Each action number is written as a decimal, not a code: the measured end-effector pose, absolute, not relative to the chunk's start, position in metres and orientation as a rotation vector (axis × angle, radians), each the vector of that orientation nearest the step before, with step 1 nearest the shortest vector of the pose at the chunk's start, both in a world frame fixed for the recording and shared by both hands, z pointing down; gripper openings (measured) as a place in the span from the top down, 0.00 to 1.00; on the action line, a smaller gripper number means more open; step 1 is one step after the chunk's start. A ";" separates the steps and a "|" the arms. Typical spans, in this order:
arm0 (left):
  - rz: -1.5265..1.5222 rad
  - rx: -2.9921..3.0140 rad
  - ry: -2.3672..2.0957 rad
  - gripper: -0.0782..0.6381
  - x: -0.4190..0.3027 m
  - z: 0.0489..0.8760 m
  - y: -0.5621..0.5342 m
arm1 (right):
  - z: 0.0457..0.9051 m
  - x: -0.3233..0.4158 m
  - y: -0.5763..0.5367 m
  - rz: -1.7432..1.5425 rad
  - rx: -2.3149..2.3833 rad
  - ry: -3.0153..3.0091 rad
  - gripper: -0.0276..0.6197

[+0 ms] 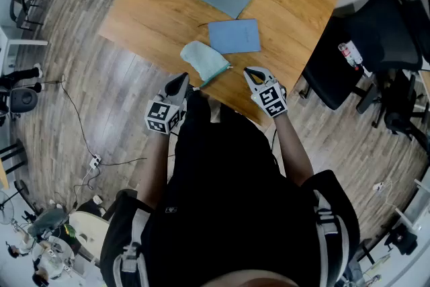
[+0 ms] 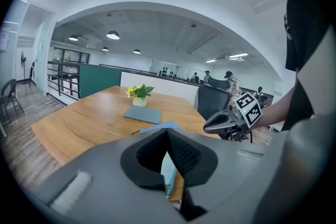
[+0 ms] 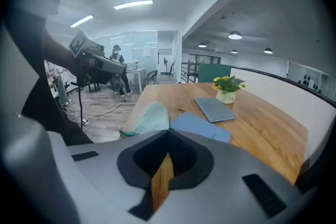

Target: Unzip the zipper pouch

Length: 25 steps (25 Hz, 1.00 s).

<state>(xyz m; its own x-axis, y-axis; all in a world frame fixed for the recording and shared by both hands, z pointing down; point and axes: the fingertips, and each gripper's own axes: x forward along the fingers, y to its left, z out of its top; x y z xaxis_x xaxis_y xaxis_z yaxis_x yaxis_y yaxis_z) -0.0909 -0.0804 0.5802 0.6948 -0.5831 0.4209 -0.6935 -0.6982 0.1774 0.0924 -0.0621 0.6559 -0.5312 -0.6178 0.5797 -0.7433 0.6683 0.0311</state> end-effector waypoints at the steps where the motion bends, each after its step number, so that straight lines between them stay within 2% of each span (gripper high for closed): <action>1: 0.479 2.579 -1.010 0.90 -0.094 0.582 -0.078 | 0.656 0.091 -0.061 0.299 1.050 -2.323 0.95; 25: 0.484 2.529 -1.067 0.90 -0.097 0.592 -0.058 | 0.669 0.081 -0.067 0.369 0.976 -2.369 0.95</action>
<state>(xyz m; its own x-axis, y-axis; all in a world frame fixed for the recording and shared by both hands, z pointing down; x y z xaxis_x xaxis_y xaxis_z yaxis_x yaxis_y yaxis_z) -0.0967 -0.0584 0.5924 0.6578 -0.6126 0.4382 -0.7331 -0.6542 0.1859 0.0807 -0.0668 0.6691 -0.5877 -0.5636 0.5805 -0.7136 0.6992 -0.0435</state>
